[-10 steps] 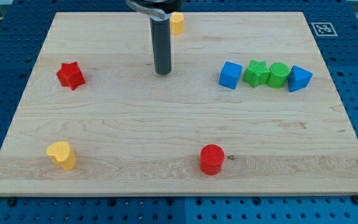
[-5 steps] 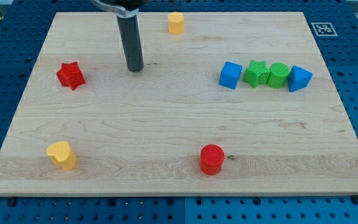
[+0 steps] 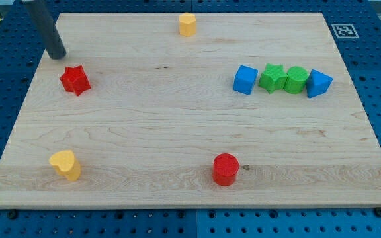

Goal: Move the red star to the top side of the heart

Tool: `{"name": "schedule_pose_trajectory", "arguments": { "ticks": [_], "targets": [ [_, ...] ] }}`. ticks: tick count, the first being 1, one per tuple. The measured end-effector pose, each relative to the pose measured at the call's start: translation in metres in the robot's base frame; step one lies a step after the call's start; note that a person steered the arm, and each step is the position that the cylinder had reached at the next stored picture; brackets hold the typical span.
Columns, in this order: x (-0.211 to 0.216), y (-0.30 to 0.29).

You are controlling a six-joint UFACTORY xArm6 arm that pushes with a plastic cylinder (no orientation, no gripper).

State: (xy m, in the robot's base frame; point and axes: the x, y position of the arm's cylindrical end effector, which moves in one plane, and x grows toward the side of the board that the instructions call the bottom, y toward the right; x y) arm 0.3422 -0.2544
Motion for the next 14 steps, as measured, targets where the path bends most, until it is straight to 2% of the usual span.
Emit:
{"name": "schedule_pose_trajectory", "arguments": {
  "ticks": [1, 4, 6, 11, 12, 13, 14],
  "targets": [
    [0.023, 0.014],
    [0.057, 0.021],
    [0.085, 0.049],
    [0.097, 0.044],
    [0.088, 0.044],
    [0.066, 0.06],
    [0.082, 0.08]
  ]
}}
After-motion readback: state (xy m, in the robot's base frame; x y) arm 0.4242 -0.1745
